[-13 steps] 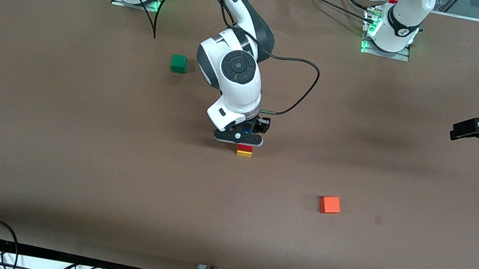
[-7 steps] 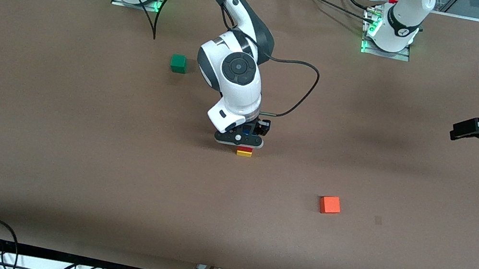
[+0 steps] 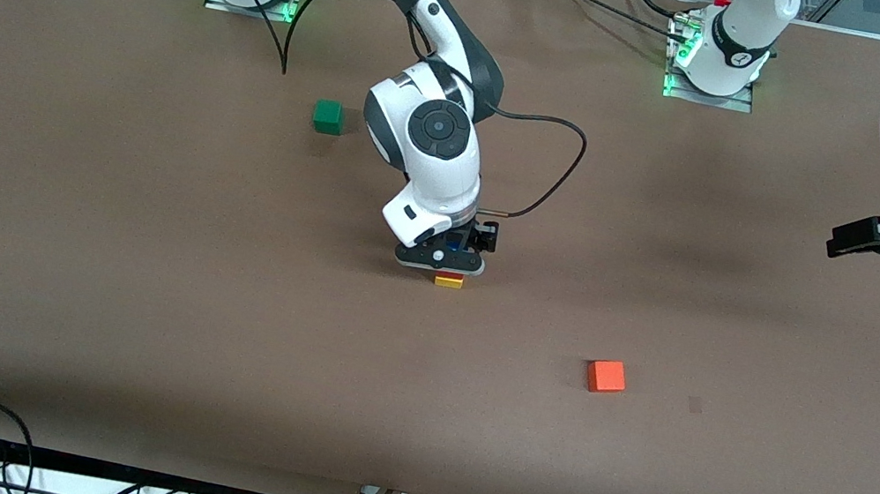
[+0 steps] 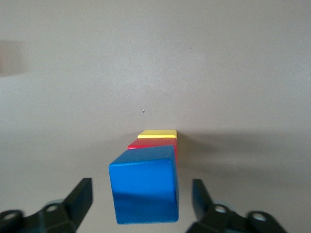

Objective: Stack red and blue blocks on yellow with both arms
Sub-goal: 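Lower the blue cube onto the red cube and open the right gripper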

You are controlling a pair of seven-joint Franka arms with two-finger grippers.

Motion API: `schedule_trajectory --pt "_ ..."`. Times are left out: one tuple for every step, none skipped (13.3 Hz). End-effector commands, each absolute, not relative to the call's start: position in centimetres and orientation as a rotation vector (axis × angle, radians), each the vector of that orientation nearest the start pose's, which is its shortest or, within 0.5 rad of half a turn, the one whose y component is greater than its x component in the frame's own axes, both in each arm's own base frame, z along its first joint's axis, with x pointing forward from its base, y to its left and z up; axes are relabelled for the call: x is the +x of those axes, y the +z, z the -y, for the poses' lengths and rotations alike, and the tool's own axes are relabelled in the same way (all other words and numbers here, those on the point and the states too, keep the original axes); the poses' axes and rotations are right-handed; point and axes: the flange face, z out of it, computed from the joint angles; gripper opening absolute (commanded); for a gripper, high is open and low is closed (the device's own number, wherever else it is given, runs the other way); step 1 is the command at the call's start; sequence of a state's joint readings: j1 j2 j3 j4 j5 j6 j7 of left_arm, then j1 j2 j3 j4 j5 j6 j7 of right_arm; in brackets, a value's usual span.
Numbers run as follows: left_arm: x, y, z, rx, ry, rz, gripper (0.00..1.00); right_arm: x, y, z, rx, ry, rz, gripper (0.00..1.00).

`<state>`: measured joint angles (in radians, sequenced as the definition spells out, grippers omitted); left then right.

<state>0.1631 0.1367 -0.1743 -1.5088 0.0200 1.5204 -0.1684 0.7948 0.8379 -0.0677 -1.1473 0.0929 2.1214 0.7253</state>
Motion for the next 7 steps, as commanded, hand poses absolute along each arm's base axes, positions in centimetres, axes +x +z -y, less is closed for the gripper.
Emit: schedule_trajectory --pt "58.7 57.4 -0.3 -3.144 0.185 0.218 1.00 57.4 32.9 -52.5 -3.027 -0.137 -0.031 1.00" --pt "58.7 57.4 -0.4 -3.144 0.185 0.220 1.00 58.3 34.2 -51.2 -3.024 -0.140 -0.058 1.00" --pt "58.7 57.4 -0.4 -3.144 0.185 0.220 1.00 60.0 36.6 -49.1 -2.998 -0.170 -0.107 1.00" --pt "58.7 57.4 -0.4 -3.144 0.185 0.220 1.00 61.9 39.9 -46.1 -2.965 -0.211 -0.174 1.00" --pt "58.7 57.4 -0.4 -3.144 0.185 0.220 1.00 63.8 42.3 -42.1 -2.952 -0.222 -0.261 1.00" --pt "58.7 57.4 -0.4 -3.144 0.185 0.220 1.00 65.1 44.4 -38.1 -2.962 -0.189 -0.342 1.00" --pt "58.7 57.5 -0.3 -3.144 0.183 0.218 1.00 65.2 46.4 -35.3 -2.977 -0.133 -0.371 1.00"
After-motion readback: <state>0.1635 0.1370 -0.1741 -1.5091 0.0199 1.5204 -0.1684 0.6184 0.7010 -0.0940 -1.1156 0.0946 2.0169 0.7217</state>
